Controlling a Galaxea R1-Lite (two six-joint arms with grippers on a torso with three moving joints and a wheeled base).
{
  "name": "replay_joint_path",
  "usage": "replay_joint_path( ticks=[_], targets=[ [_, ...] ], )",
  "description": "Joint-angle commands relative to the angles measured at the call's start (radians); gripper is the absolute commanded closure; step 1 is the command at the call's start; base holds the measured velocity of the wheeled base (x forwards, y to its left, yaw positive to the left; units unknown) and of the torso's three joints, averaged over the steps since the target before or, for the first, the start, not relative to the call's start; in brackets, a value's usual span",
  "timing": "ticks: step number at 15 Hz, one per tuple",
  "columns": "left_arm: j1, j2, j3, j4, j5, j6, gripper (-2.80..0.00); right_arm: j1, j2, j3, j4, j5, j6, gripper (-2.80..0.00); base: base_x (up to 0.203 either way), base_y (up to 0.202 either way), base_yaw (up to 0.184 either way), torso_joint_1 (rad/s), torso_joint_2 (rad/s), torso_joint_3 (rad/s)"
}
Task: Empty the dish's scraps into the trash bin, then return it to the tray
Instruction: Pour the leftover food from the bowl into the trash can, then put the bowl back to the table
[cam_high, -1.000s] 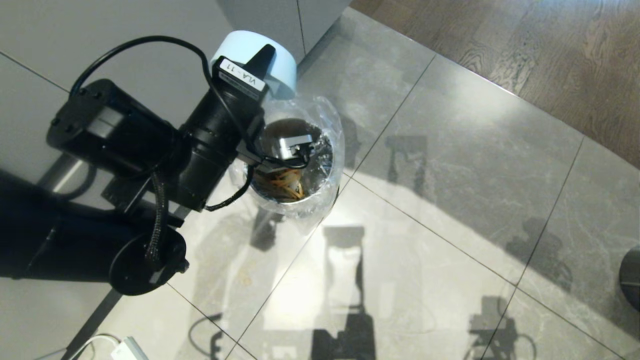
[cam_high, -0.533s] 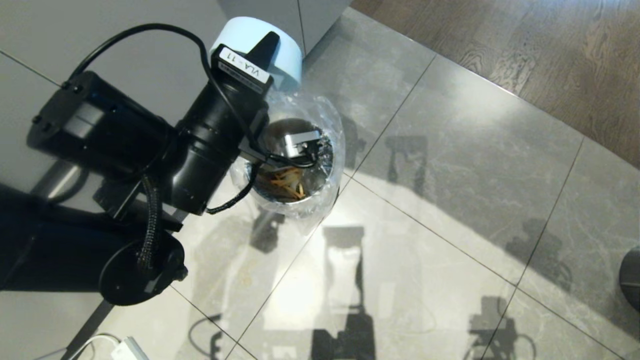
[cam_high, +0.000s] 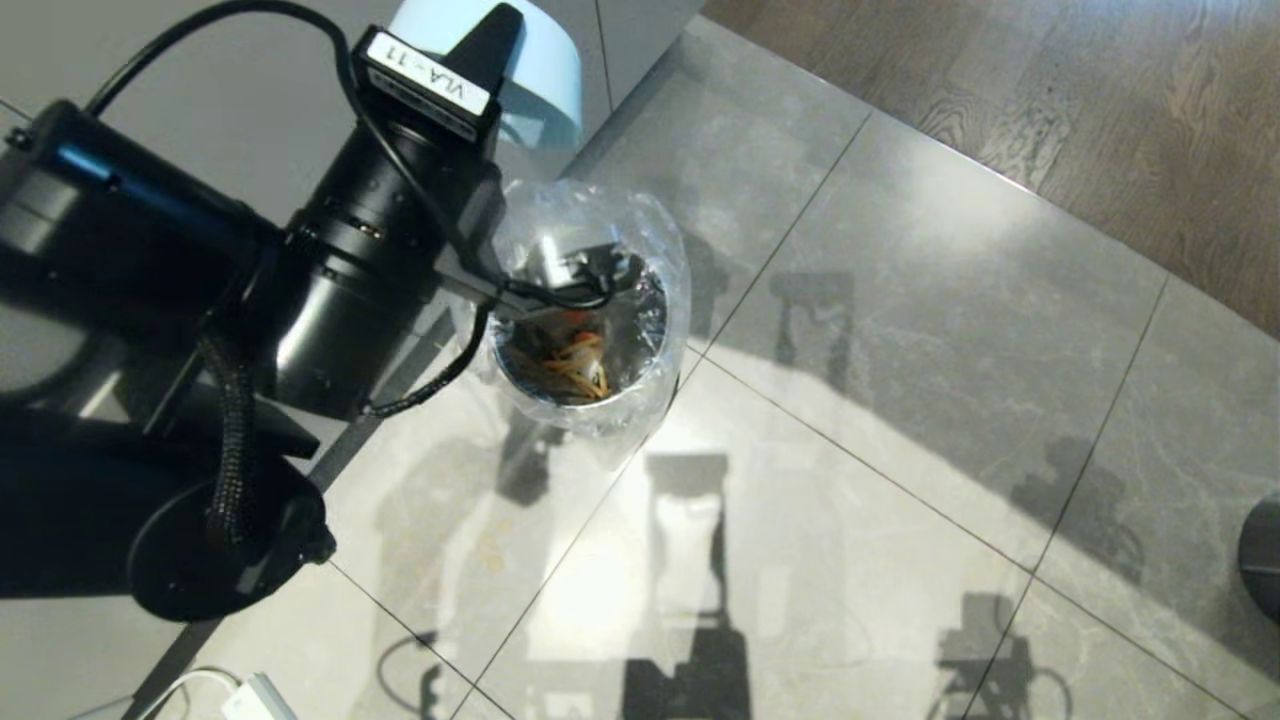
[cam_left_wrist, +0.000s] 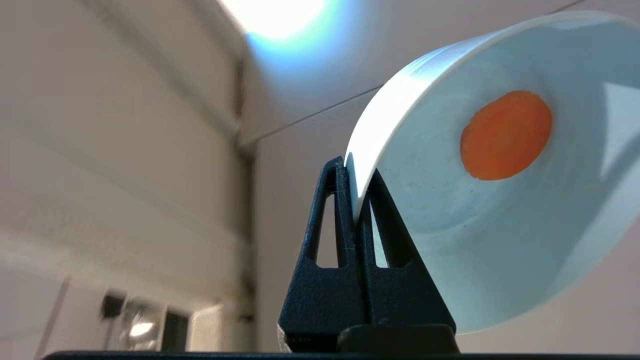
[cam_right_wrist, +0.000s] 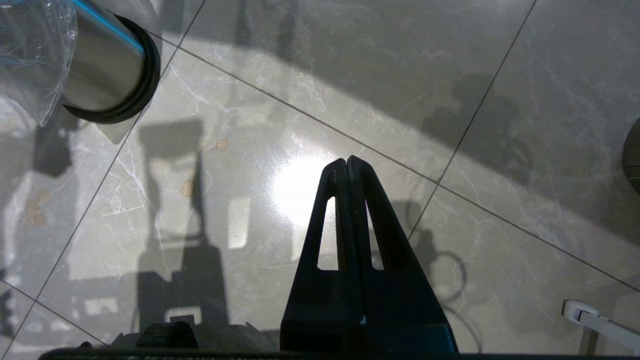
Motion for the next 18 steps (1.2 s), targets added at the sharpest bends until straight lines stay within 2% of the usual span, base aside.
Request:
replay_joint_path(
  ticks=[1, 7, 18],
  targets=[
    [-0.022, -0.041, 0.015, -0.047, 0.007, 0.036, 0.0, 0.0, 0.0, 0.0, 0.0, 0.0, 0.001, 0.0, 0.0, 0.0, 0.0, 0.0, 0.0, 0.0],
    [-0.024, -0.04, 0.065, -0.047, 0.009, 0.033, 0.0, 0.0, 0.0, 0.0, 0.0, 0.0, 0.001, 0.0, 0.0, 0.0, 0.0, 0.0, 0.0, 0.0],
    [-0.041, -0.043, 0.052, -0.047, 0.013, 0.03, 0.0, 0.0, 0.0, -0.001, 0.0, 0.0, 0.001, 0.0, 0.0, 0.0, 0.0, 0.0, 0.0, 0.0]
  ],
)
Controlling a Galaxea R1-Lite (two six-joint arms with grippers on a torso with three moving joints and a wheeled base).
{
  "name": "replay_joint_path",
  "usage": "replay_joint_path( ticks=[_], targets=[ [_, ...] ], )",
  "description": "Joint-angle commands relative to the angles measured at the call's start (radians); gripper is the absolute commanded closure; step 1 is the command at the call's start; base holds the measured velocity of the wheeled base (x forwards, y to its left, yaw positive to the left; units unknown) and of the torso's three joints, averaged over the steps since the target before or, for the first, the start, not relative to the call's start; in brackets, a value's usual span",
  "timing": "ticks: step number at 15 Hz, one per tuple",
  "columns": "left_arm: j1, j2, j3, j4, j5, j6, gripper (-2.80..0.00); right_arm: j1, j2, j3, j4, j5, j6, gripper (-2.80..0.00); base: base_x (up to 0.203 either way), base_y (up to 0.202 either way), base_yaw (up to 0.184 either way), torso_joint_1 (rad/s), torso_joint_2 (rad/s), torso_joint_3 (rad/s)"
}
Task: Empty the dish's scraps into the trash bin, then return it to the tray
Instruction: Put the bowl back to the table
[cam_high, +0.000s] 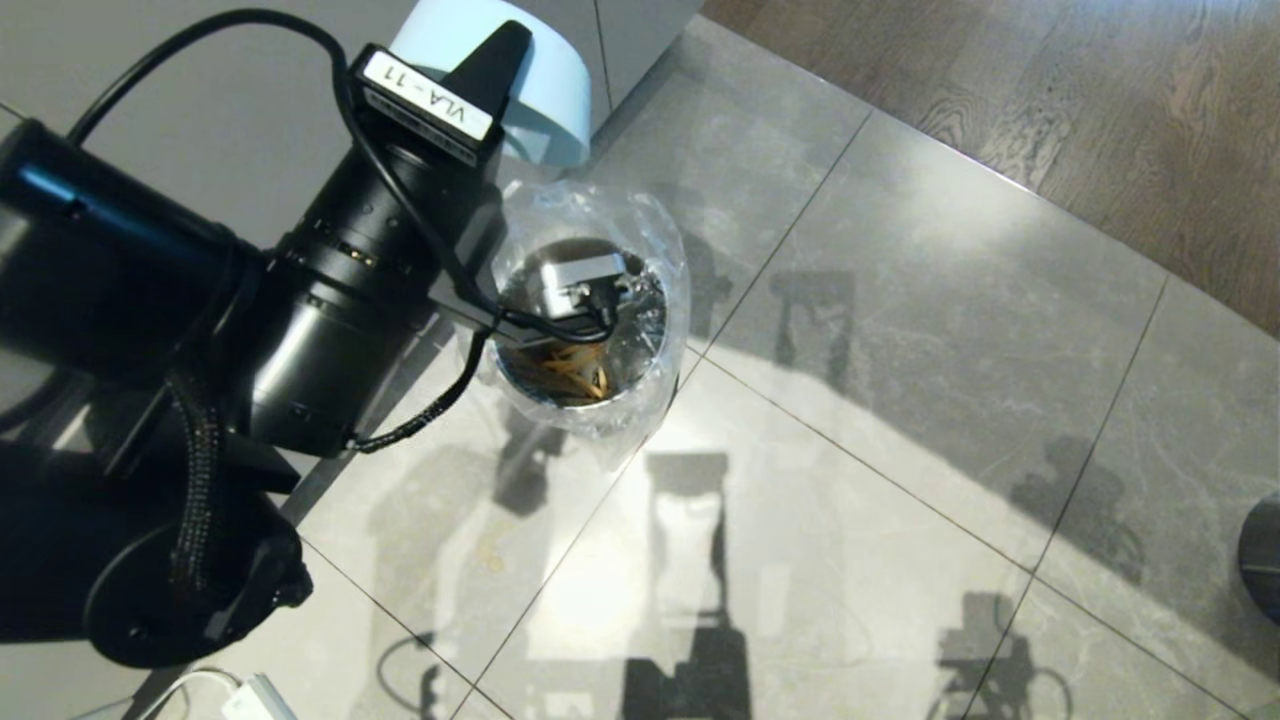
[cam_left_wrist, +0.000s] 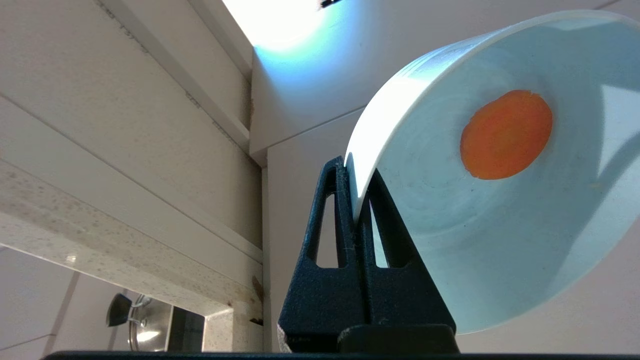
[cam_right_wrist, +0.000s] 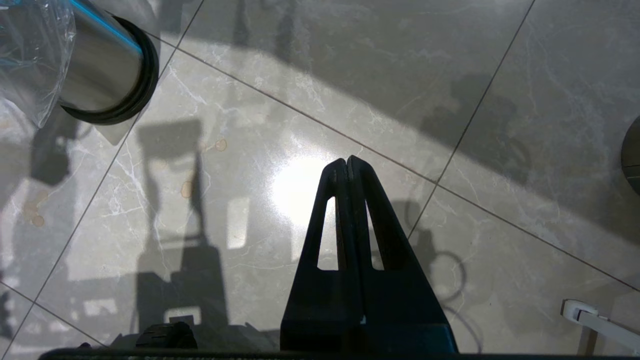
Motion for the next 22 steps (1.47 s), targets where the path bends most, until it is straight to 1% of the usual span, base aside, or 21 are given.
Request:
replay_joint_path(
  ticks=[1, 2, 4, 5, 6, 7, 8, 9, 10, 11, 12, 14, 16, 18, 19, 20, 21, 22],
  targets=[
    [-0.009, -0.017, -0.013, -0.048, 0.007, 0.011, 0.0, 0.0, 0.0, 0.0, 0.0, -0.001, 0.001, 0.0, 0.0, 0.0, 0.0, 0.0, 0.0, 0.0],
    [-0.009, -0.026, -0.018, -0.048, 0.002, 0.011, 0.0, 0.0, 0.0, 0.0, 0.0, -0.001, 0.001, 0.0, 0.0, 0.0, 0.0, 0.0, 0.0, 0.0],
    [-0.031, -0.037, -0.006, -0.048, -0.004, 0.006, 0.0, 0.0, 0.0, 0.0, 0.0, -0.001, 0.001, 0.0, 0.0, 0.0, 0.0, 0.0, 0.0, 0.0],
    [-0.036, -0.039, -0.006, -0.048, -0.004, -0.007, 0.0, 0.0, 0.0, 0.0, 0.0, 0.0, 0.001, 0.0, 0.0, 0.0, 0.0, 0.0, 0.0, 0.0],
    [-0.034, -0.042, -0.02, -0.048, 0.002, -0.052, 0.0, 0.0, 0.0, 0.0, 0.0, 0.0, 0.001, 0.0, 0.0, 0.0, 0.0, 0.0, 0.0, 0.0],
    [-0.03, -0.05, -0.05, -0.048, 0.003, -0.081, 0.0, 0.0, 0.0, 0.0, 0.0, 0.0, 0.001, 0.0, 0.0, 0.0, 0.0, 0.0, 0.0, 0.0],
    [-0.026, -0.045, -0.057, -0.04, -0.009, -0.086, 0.0, 0.0, 0.0, 0.0, 0.0, 0.0, 0.001, 0.0, 0.0, 0.0, 0.0, 0.0, 0.0, 0.0],
    [-0.022, -0.04, -0.022, -0.039, -0.029, -0.102, 0.0, 0.0, 0.0, 0.0, 0.0, -0.001, 0.001, 0.0, 0.0, 0.0, 0.0, 0.0, 0.0, 0.0],
    [-0.02, -0.041, 0.005, -0.042, -0.053, -0.102, 0.0, 0.0, 0.0, 0.0, 0.0, -0.001, 0.001, 0.0, 0.0, 0.0, 0.0, 0.0, 0.0, 0.0],
    [-0.021, -0.047, 0.01, -0.045, -0.118, -0.086, 0.0, 0.0, 0.0, 0.0, 0.0, -0.001, 0.001, 0.0, 0.0, 0.0, 0.0, 0.0, 0.0, 0.0],
    [-0.028, -0.061, -0.012, -0.046, -0.149, -0.056, 0.0, 0.0, 0.0, 0.0, 0.0, 0.0, 0.001, 0.0, 0.0, 0.0, 0.0, 0.0, 0.0, 0.0],
    [-0.069, -0.063, -0.026, -0.048, -0.194, 0.021, 0.0, 0.0, 0.0, -0.001, 0.0, -0.001, 0.001, 0.0, 0.0, 0.0, 0.0, 0.0, 0.0, 0.0],
    [-0.073, -0.064, -0.027, -0.048, -0.244, 0.083, 0.0, 0.0, 0.0, 0.0, 0.0, -0.001, 0.001, 0.0, 0.0, 0.0, 0.0, 0.0, 0.0, 0.0],
    [-0.074, -0.101, -0.055, -0.048, -0.311, 0.191, 0.0, 0.0, 0.0, -0.001, 0.0, 0.0, 0.001, 0.0, 0.0, 0.0, 0.0, 0.0, 0.0, 0.0],
    [-0.075, -0.11, -0.038, -0.048, -0.332, 0.226, 0.0, 0.0, 0.0, 0.0, 0.0, -0.001, 0.001, 0.0, 0.0, 0.0, 0.0, 0.0, 0.0, 0.0],
    [-0.075, -0.121, -0.038, -0.048, -0.345, 0.241, 0.0, 0.0, 0.0, 0.0, 0.0, 0.0, 0.001, 0.0, 0.0, 0.0, 0.0, 0.0, 0.0, 0.0],
    [-0.074, -0.129, -0.073, -0.048, -0.367, 0.254, 0.0, 0.0, 0.0, -0.001, 0.0, 0.0, 0.001, 0.0, 0.0, 0.0, 0.0, 0.0, 0.0, 0.0],
    [-0.074, -0.13, -0.082, -0.048, -0.388, 0.26, 0.0, 0.0, 0.0, 0.0, 0.0, 0.0, 0.001, 0.0, 0.0, 0.0, 0.0, 0.0, 0.0, 0.0]
  ],
)
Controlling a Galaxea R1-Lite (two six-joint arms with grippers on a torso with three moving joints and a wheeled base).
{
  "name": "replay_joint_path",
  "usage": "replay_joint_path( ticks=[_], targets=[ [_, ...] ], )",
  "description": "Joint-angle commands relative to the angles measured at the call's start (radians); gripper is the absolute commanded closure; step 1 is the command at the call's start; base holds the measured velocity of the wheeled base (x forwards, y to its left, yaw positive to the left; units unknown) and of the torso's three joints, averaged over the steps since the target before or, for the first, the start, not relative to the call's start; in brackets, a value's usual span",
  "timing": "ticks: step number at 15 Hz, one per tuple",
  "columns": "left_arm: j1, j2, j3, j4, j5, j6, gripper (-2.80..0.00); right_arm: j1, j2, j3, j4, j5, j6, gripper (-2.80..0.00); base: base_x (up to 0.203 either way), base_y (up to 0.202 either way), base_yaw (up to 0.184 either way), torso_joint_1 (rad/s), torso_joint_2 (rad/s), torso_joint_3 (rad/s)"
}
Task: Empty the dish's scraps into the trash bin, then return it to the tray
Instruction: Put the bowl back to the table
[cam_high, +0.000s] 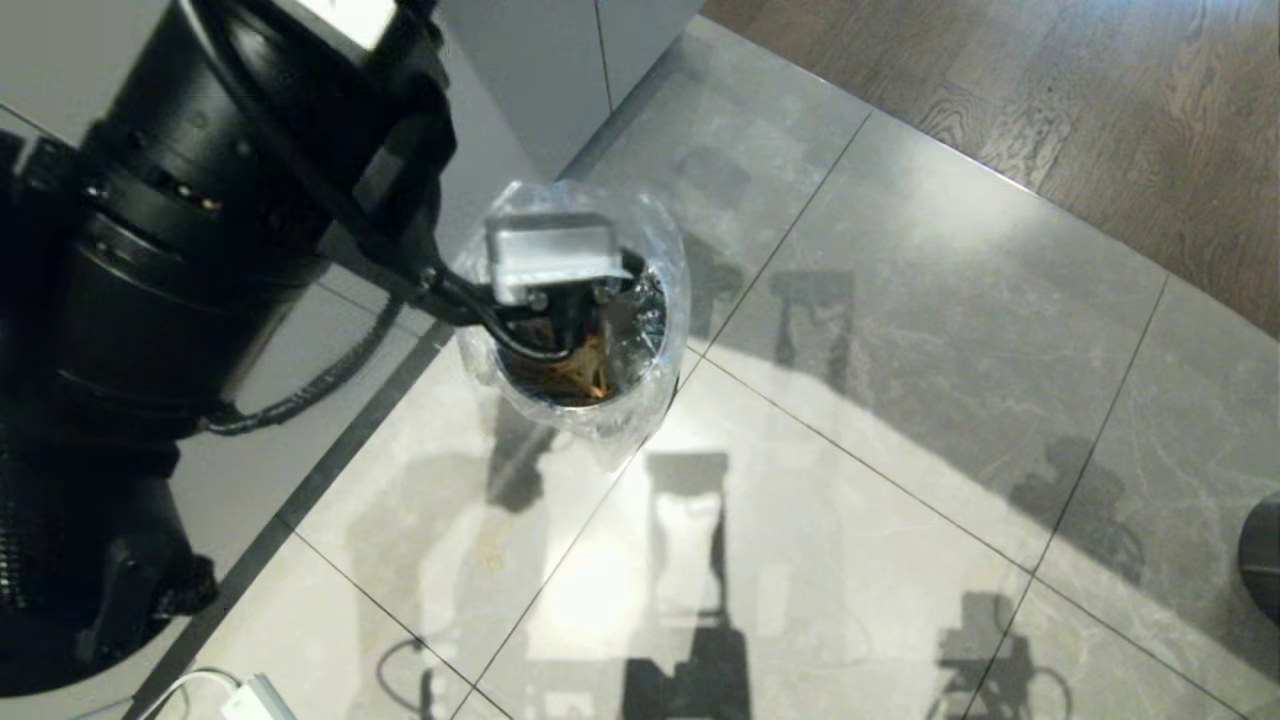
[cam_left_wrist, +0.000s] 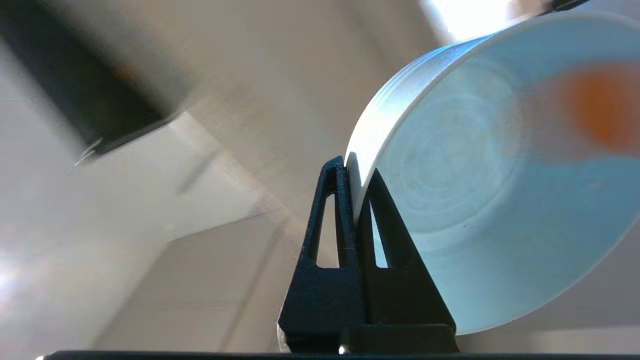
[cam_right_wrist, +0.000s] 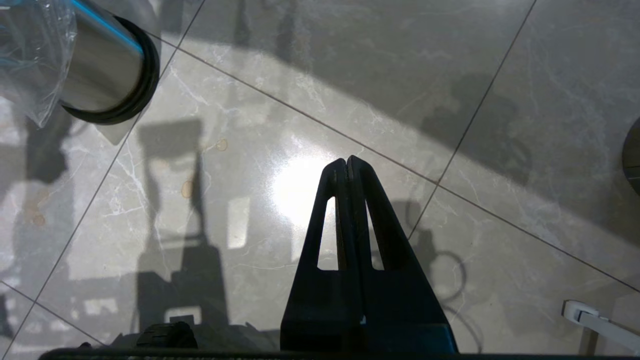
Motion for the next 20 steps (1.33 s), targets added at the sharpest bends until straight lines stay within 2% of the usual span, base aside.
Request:
replay_joint_path(
  ticks=[1, 5, 8, 9, 10, 11, 14, 17, 18, 20],
  targets=[
    [0.0, -0.02, -0.039, -0.047, -0.019, 0.019, 0.0, 0.0, 0.0, 0.0, -0.001, 0.0, 0.0, 0.0, 0.0, 0.0, 0.0, 0.0, 0.0, 0.0],
    [-0.017, -0.035, -0.089, -0.047, -0.026, 0.018, 0.0, 0.0, 0.0, 0.0, -0.001, 0.0, 0.0, 0.0, 0.0, 0.0, 0.0, 0.0, 0.0, 0.0],
    [-0.031, -0.037, -0.042, -0.047, -0.037, 0.019, 0.0, 0.0, 0.0, 0.0, -0.001, 0.0, 0.0, 0.0, 0.0, 0.0, 0.0, 0.0, 0.0, 0.0],
    [-0.033, -0.044, -0.041, -0.047, -0.023, 0.016, 0.0, 0.0, 0.0, 0.0, -0.001, 0.0, 0.0, 0.0, 0.0, 0.0, 0.0, 0.0, 0.0, 0.0],
    [-0.034, -0.045, -0.033, -0.047, 0.026, 0.009, 0.0, 0.0, 0.0, 0.0, -0.001, 0.0, 0.0, 0.0, 0.0, 0.0, 0.0, 0.0, 0.0, 0.0],
    [-0.034, -0.048, -0.014, -0.047, 0.113, -0.01, 0.0, 0.0, 0.0, 0.0, -0.001, -0.001, 0.0, 0.0, 0.0, 0.0, 0.0, 0.0, 0.0, 0.0],
    [-0.03, -0.08, 0.044, -0.047, 0.454, -0.11, 0.0, 0.0, 0.0, 0.0, -0.001, 0.0, 0.0, 0.0, 0.0, 0.0, 0.0, 0.0, 0.0, 0.0],
    [-0.025, -0.106, 0.111, -0.047, 0.797, -0.272, 0.0, 0.0, 0.0, 0.0, -0.001, -0.001, 0.0, 0.0, 0.0, 0.0, 0.0, 0.0, 0.0, 0.0],
    [-0.018, -0.115, 0.127, -0.047, 0.884, -0.317, 0.0, 0.0, 0.0, 0.0, -0.001, -0.001, 0.0, 0.0, 0.0, 0.0, 0.0, 0.0, 0.0, 0.0],
    [0.013, -0.129, 0.134, -0.047, 1.007, -0.377, 0.0, 0.0, 0.0, 0.0, -0.001, -0.001, 0.0, 0.0, 0.0, 0.0, 0.0, 0.0, 0.0, 0.0]
  ],
)
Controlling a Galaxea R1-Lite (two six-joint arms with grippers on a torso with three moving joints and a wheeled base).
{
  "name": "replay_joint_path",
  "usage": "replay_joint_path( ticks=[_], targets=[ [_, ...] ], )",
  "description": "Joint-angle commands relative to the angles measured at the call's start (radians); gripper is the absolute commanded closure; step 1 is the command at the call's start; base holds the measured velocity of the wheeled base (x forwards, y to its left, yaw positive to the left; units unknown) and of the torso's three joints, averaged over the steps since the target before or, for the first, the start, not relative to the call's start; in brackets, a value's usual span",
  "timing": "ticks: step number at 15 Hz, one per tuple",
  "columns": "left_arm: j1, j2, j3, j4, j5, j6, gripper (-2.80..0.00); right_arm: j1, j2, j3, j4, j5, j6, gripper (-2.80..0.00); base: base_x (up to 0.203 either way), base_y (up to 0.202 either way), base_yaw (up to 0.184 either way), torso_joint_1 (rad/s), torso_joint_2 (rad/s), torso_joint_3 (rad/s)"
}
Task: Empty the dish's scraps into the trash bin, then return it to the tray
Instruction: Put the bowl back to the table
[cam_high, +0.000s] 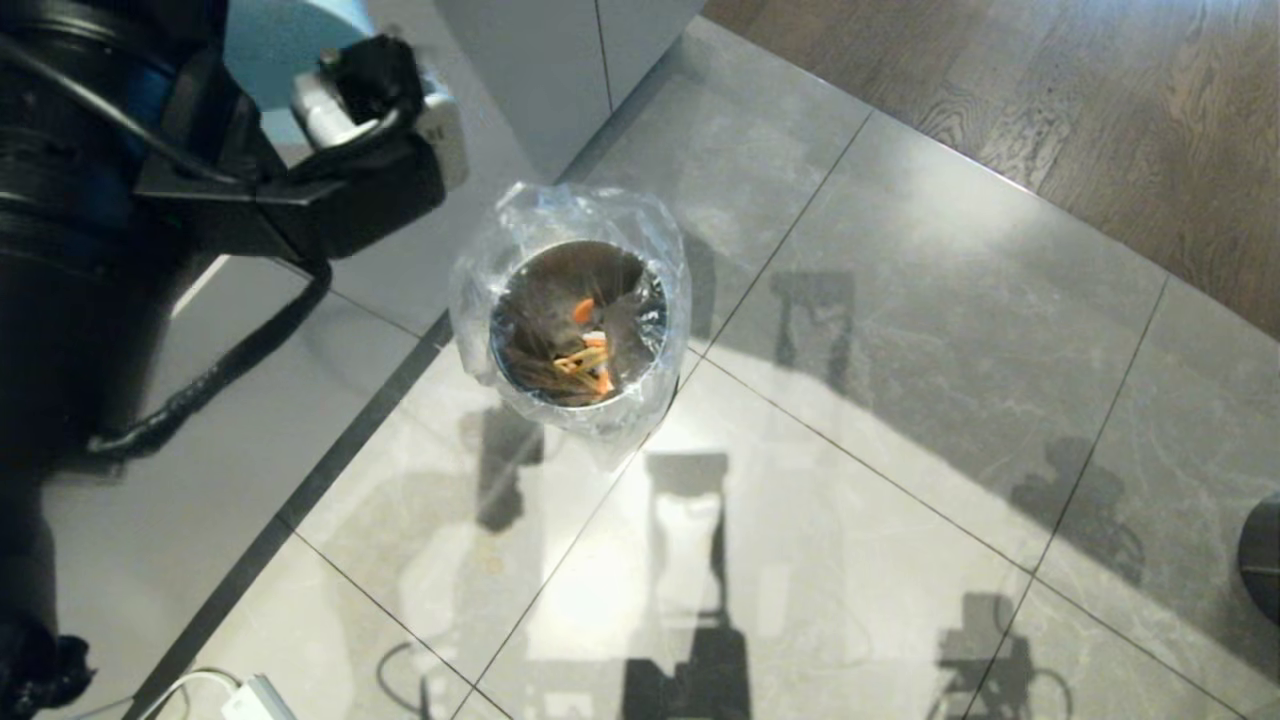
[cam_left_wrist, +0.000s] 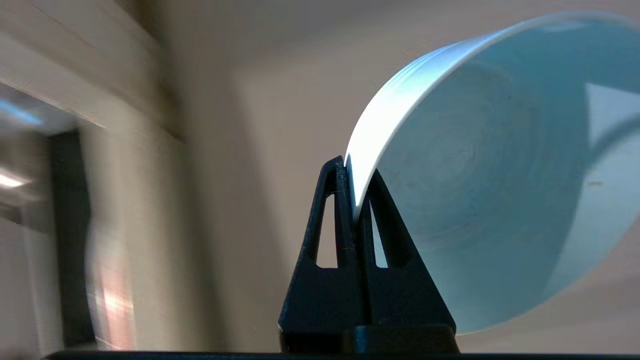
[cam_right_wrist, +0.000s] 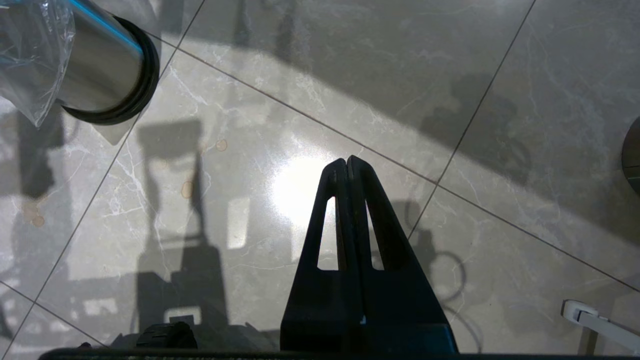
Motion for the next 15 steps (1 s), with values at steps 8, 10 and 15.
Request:
replay_joint_path(
  ticks=[8, 10, 15],
  targets=[
    [0.061, -0.171, 0.086, -0.049, 0.539, -0.061, 0.0, 0.0, 0.0, 0.0, 0.0, 0.0, 0.0, 0.0, 0.0, 0.0, 0.0, 0.0, 0.0, 0.0],
    [0.079, -0.216, 0.122, -0.049, 0.635, -0.065, 0.0, 0.0, 0.0, 0.0, 0.0, -0.001, 0.0, 0.0, 0.0, 0.0, 0.0, 0.0, 0.0, 0.0],
    [0.079, -0.25, 0.207, -0.049, 0.763, -0.218, 0.0, 0.0, 0.0, 0.0, 0.0, -0.001, 0.0, 0.0, 0.0, 0.0, 0.0, 0.0, 0.0, 0.0]
  ],
)
